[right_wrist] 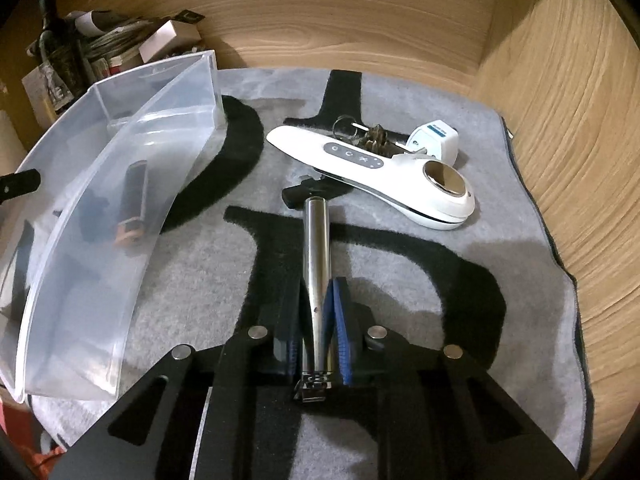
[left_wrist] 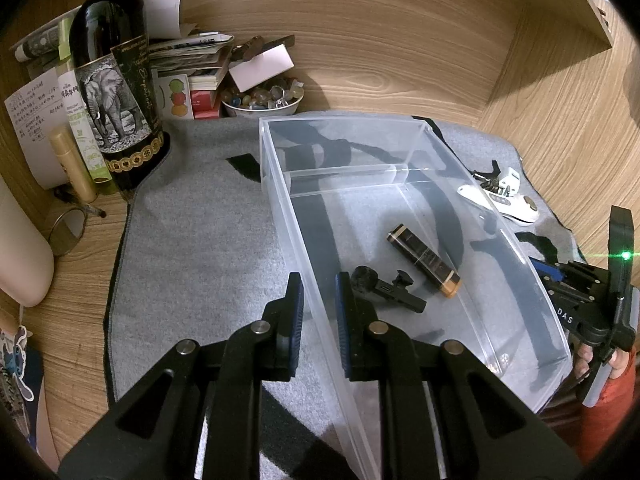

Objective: Organize rigid objects
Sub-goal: 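Grasp the silver metal cylinder with the right gripper, then carry the silver cylinder into the clear box and release it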

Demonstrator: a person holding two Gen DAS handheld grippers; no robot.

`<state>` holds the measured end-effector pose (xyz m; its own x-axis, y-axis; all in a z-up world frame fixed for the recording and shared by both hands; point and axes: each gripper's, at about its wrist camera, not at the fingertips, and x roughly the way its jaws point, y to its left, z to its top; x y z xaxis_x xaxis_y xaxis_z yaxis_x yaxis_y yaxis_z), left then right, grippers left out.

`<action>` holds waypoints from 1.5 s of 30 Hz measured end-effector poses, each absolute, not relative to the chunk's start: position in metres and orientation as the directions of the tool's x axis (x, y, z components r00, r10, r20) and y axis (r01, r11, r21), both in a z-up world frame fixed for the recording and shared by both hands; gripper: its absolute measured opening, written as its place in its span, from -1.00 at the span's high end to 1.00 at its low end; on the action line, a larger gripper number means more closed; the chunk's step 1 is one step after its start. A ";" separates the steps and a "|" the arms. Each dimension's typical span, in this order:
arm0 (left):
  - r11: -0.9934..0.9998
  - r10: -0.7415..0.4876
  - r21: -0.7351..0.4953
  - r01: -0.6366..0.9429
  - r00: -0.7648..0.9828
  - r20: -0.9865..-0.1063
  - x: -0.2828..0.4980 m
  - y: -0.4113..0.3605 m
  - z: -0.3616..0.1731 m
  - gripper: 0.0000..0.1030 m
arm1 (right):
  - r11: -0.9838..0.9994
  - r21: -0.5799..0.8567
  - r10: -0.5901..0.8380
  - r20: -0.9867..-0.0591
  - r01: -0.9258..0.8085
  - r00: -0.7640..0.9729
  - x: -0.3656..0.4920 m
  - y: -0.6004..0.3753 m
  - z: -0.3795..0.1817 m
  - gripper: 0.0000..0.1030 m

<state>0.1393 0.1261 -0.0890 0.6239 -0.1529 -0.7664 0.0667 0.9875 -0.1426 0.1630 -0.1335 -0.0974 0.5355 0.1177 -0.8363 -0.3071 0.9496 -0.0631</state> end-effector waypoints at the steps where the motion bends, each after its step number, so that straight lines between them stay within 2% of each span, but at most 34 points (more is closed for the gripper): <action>1: 0.987 -0.153 -0.143 0.066 0.624 -0.767 0.139 0.126 -0.089 0.70 | 0.952 -0.053 0.123 -0.836 -0.302 0.535 0.162 -0.135 -0.097 0.72; 7: 0.988 -0.152 -0.142 0.067 0.624 -0.767 0.139 0.127 -0.089 0.70 | 0.958 -0.005 0.161 -0.819 -0.286 0.551 0.158 -0.139 -0.085 0.72; 20: 0.988 -0.152 -0.141 0.067 0.624 -0.767 0.139 0.126 -0.089 0.70 | 0.946 -0.024 0.211 -0.712 -0.324 0.669 0.163 -0.126 -0.028 0.72; 37: 0.988 -0.152 -0.144 0.064 0.625 -0.766 0.139 0.126 -0.089 0.70 | 0.883 -0.051 0.358 -0.567 -0.466 0.742 0.158 -0.069 0.036 0.72; 45: 0.988 -0.152 -0.144 0.064 0.625 -0.766 0.139 0.126 -0.090 0.70 | 0.833 -0.066 0.426 -0.558 -0.550 0.712 0.152 -0.036 0.039 0.72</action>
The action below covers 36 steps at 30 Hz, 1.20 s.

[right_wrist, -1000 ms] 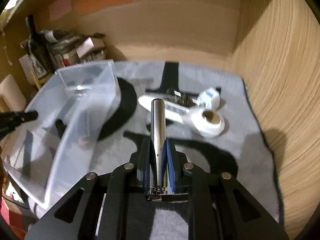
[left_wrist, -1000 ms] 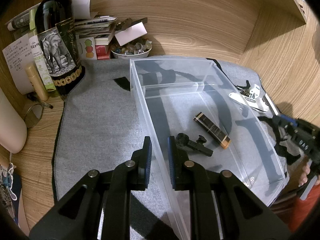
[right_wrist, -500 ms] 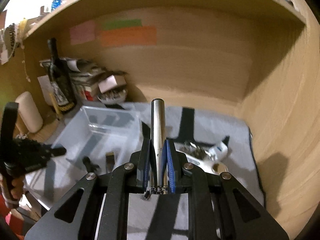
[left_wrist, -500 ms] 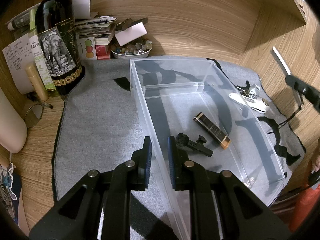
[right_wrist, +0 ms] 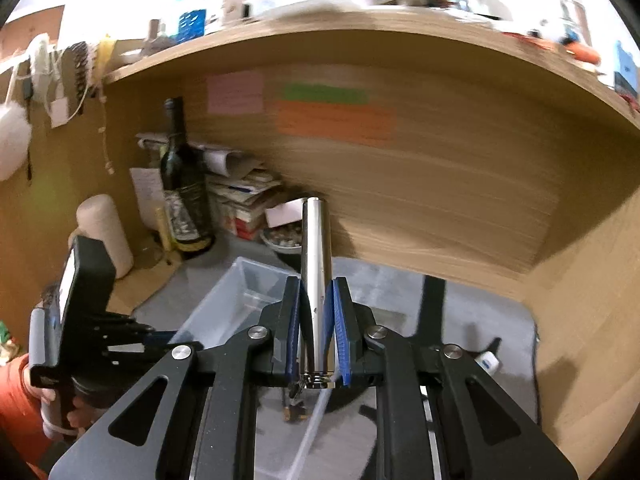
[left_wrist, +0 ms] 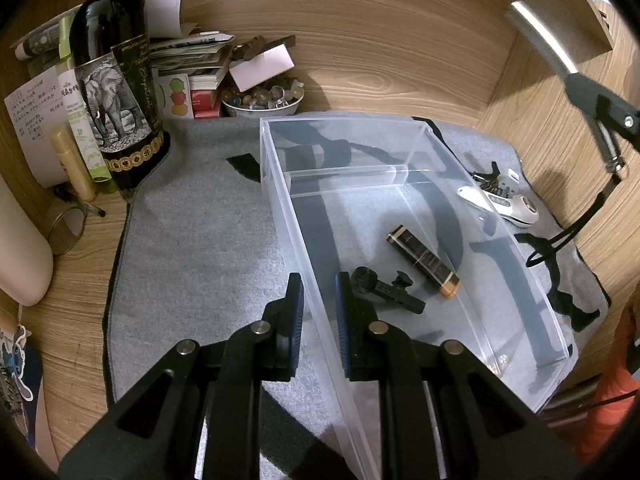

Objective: Organize rigid objects
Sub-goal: 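Carry the silver cylinder into the clear box and release it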

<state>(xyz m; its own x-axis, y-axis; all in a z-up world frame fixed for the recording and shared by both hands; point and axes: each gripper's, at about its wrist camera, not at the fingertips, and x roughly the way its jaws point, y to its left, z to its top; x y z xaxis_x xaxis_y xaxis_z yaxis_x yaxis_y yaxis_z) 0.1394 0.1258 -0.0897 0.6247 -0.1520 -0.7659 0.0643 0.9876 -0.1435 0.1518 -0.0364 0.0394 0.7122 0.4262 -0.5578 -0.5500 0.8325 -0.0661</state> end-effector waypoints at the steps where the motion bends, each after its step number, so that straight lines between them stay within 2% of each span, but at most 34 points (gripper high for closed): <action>1: 0.987 -0.153 -0.144 0.064 0.625 -0.766 0.139 0.126 -0.090 0.70 | 0.826 -0.071 0.429 -0.566 -0.560 0.705 0.152 -0.032 0.037 0.72; 13: 0.987 -0.154 -0.147 0.064 0.626 -0.765 0.140 0.125 -0.090 0.70 | 0.777 -0.110 0.360 -0.730 -0.620 0.581 0.170 0.002 -0.028 0.72; 21: 0.987 -0.154 -0.145 0.066 0.626 -0.764 0.139 0.124 -0.090 0.70 | 0.743 -0.118 0.318 -0.804 -0.659 0.502 0.173 0.012 -0.054 0.72; 28: 0.987 -0.154 -0.145 0.065 0.627 -0.764 0.140 0.124 -0.090 0.70 | 0.742 -0.106 0.281 -0.848 -0.662 0.450 0.179 0.014 -0.067 0.72; 36: 0.987 -0.155 -0.146 0.066 0.626 -0.764 0.140 0.124 -0.090 0.70 | 0.741 -0.114 0.284 -0.840 -0.662 0.463 0.174 0.016 -0.062 0.70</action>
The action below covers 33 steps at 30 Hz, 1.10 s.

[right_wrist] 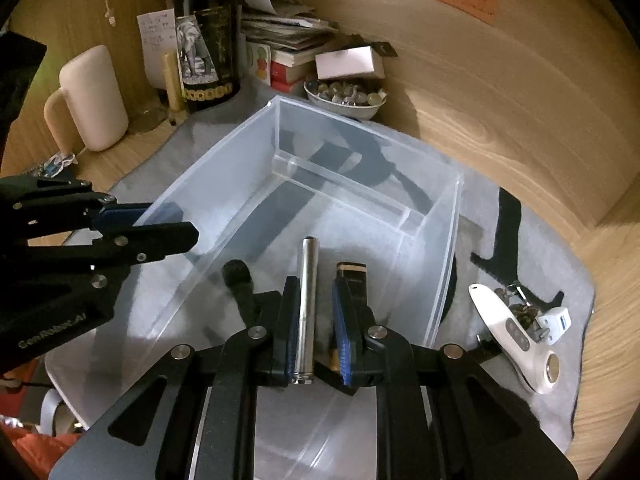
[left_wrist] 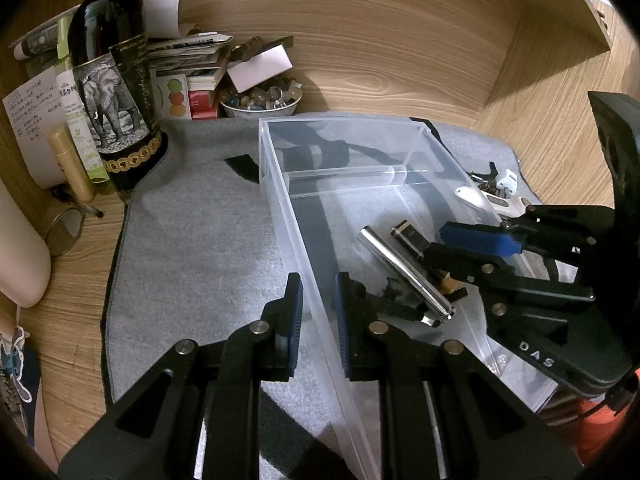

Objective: Organize rigid objects
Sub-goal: 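Carry the silver cylinder into the clear box and release it, then grasp the white handheld device by its round head with the right gripper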

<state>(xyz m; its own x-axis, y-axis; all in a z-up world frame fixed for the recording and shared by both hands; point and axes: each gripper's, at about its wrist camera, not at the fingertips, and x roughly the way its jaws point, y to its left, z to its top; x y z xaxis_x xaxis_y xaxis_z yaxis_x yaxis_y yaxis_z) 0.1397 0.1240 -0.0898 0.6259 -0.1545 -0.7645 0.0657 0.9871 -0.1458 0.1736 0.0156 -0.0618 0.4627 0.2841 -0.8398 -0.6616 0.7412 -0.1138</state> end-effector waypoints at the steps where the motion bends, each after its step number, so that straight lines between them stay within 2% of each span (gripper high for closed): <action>1: 0.987 -0.155 -0.147 0.066 0.626 -0.764 0.140 0.124 -0.090 0.70 | 0.743 -0.110 0.287 -0.839 -0.660 0.463 0.174 0.015 -0.061 0.69; 7: 0.987 -0.155 -0.147 0.065 0.626 -0.765 0.140 0.123 -0.090 0.70 | 0.765 -0.086 0.320 -0.808 -0.638 0.494 0.173 0.005 -0.048 0.25; 9: 0.987 -0.155 -0.147 0.065 0.626 -0.764 0.140 0.124 -0.090 0.70 | 0.781 -0.083 0.333 -0.783 -0.619 0.525 0.173 -0.002 -0.038 -0.09; 12: 0.987 -0.155 -0.146 0.066 0.626 -0.764 0.140 0.124 -0.090 0.70 | 0.808 -0.065 0.352 -0.745 -0.586 0.567 0.173 -0.017 -0.022 -0.32; 18: 0.987 -0.155 -0.147 0.065 0.626 -0.764 0.140 0.124 -0.090 0.70 | 0.879 -0.051 0.311 -0.692 -0.474 0.651 0.187 -0.057 0.001 -0.42; 19: 0.987 -0.155 -0.147 0.065 0.626 -0.764 0.140 0.123 -0.090 0.70 | 0.889 -0.049 0.299 -0.689 -0.455 0.660 0.190 -0.064 0.003 -0.45; 20: 0.987 -0.155 -0.147 0.066 0.626 -0.764 0.140 0.124 -0.090 0.70 | 0.901 -0.052 0.281 -0.685 -0.430 0.672 0.194 -0.072 0.003 -0.57; 22: 0.987 -0.156 -0.148 0.065 0.626 -0.764 0.140 0.123 -0.090 0.70 | 0.922 -0.053 0.248 -0.680 -0.384 0.690 0.201 -0.090 0.003 -0.61; 33: 0.987 -0.153 -0.147 0.061 0.626 -0.765 0.140 0.124 -0.089 0.70 | 0.976 -0.042 0.095 -0.802 -0.213 0.590 0.251 -0.168 -0.052 -0.61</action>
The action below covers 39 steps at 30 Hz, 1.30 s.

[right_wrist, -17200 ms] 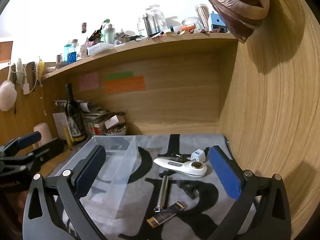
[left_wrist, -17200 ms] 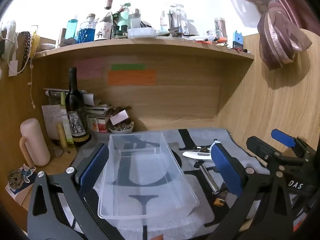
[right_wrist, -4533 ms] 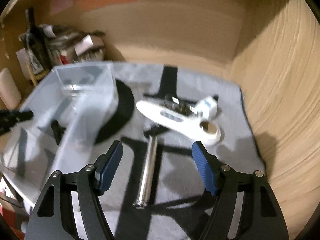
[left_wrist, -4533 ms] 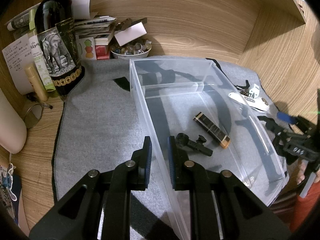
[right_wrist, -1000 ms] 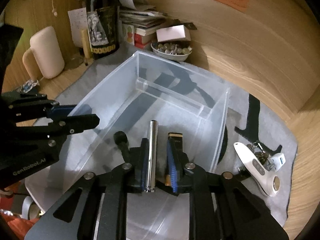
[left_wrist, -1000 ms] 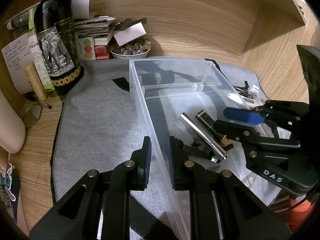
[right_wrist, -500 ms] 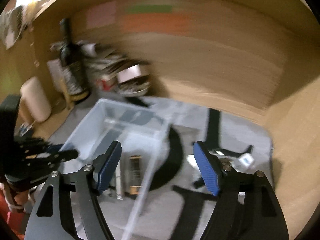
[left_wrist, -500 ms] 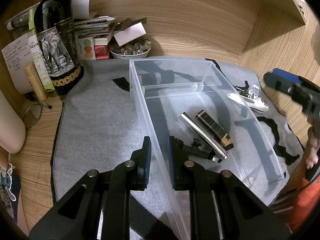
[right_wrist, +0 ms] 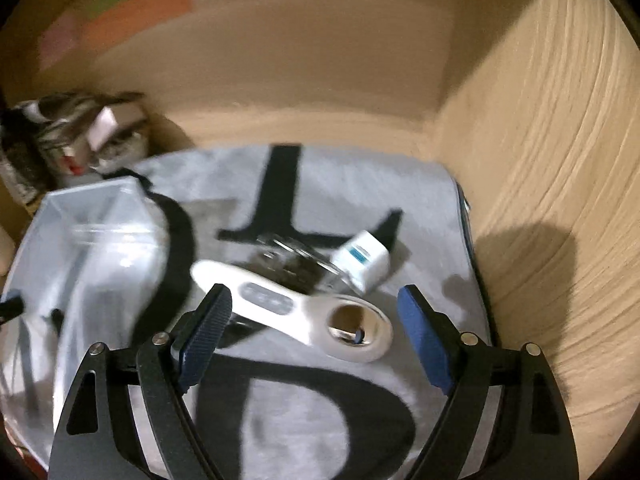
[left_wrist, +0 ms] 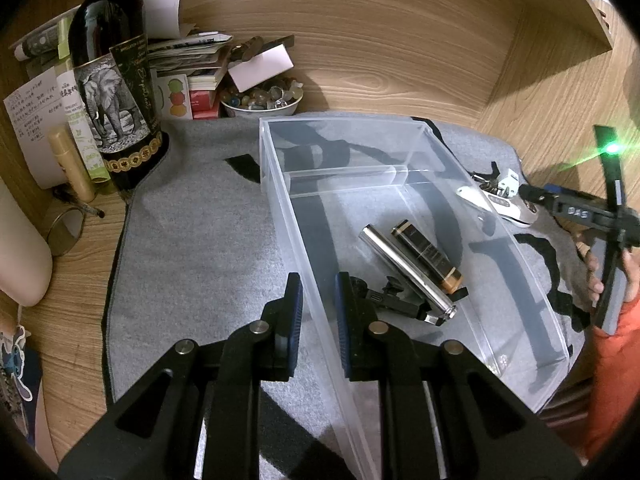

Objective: Organize rigid objects
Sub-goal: 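Grasp the white handheld device by its round head with the right gripper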

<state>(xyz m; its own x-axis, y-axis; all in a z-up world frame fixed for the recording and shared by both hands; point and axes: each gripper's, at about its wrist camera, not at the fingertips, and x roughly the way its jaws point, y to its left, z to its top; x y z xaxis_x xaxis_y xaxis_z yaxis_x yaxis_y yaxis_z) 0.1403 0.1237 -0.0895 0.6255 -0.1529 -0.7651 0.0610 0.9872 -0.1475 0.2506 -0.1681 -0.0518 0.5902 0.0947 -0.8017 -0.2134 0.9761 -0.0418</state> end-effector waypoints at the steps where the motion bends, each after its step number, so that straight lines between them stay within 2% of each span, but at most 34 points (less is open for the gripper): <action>1: 0.987 -0.154 -0.152 0.058 0.624 -0.766 0.141 0.124 -0.089 0.70 | 0.977 -0.041 0.089 -0.811 -0.209 0.578 0.255 -0.171 -0.057 -0.61; 11: 0.989 -0.142 -0.140 0.051 0.622 -0.770 0.142 0.124 -0.090 0.70 | 0.960 0.038 0.170 -0.869 -0.279 0.465 0.254 -0.172 -0.090 -0.63; 21: 0.989 -0.139 -0.137 0.051 0.622 -0.770 0.142 0.123 -0.090 0.70 | 0.857 0.052 0.289 -0.872 -0.512 0.394 0.190 -0.128 -0.092 -0.61; 25: 0.989 -0.140 -0.138 0.051 0.622 -0.770 0.142 0.123 -0.090 0.70 | 0.849 -0.022 0.250 -0.864 -0.528 0.438 0.181 -0.119 -0.089 -0.61; 29: 0.989 -0.139 -0.138 0.050 0.623 -0.770 0.142 0.123 -0.090 0.70 | 0.895 -0.050 0.192 -0.855 -0.444 0.482 0.200 -0.129 -0.085 -0.57; 33: 0.989 -0.140 -0.140 0.049 0.622 -0.770 0.142 0.123 -0.090 0.70 | 0.924 -0.037 0.157 -0.871 -0.381 0.466 0.221 -0.141 -0.093 -0.12; 35: 0.989 -0.140 -0.141 0.048 0.620 -0.772 0.142 0.123 -0.091 0.70 | 0.927 -0.042 0.143 -0.879 -0.372 0.455 0.228 -0.140 -0.099 0.01; 39: 0.989 -0.138 -0.140 0.046 0.618 -0.774 0.142 0.122 -0.092 0.70 | 0.919 -0.073 0.133 -0.866 -0.386 0.481 0.233 -0.127 -0.102 0.05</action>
<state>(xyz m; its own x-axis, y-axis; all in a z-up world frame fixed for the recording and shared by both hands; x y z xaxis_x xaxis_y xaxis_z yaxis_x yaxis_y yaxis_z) 0.1425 0.1224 -0.0924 0.6183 -0.1382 -0.7737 0.0458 0.9891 -0.1400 0.2329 -0.1268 -0.1019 0.4811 0.1334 -0.8664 -0.3863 0.9195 -0.0729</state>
